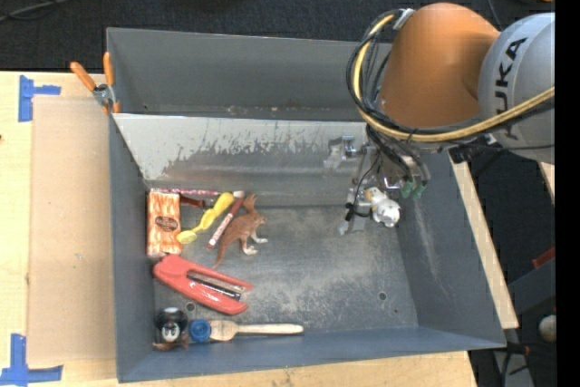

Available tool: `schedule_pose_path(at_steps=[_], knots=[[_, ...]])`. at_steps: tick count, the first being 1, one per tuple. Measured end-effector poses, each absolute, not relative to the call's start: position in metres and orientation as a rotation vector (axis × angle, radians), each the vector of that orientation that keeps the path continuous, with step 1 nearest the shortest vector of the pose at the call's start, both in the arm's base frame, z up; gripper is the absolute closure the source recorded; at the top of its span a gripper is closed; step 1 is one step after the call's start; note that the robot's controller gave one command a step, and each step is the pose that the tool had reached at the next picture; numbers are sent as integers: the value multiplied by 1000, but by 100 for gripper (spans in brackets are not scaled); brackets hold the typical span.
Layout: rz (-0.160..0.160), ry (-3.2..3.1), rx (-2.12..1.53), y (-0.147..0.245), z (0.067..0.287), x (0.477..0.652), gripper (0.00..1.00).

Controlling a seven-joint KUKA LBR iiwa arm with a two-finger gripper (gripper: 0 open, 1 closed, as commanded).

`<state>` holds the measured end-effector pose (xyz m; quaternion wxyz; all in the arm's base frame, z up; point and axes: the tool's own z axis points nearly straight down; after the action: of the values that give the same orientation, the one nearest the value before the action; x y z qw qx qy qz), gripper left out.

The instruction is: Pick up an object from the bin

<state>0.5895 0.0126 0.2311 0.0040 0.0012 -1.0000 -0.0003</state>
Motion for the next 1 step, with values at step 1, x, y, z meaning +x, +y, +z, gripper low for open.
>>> schedule_pose_path(at_steps=[1], knots=[[-1, -3141, 3, 13, 236, 591, 0]])
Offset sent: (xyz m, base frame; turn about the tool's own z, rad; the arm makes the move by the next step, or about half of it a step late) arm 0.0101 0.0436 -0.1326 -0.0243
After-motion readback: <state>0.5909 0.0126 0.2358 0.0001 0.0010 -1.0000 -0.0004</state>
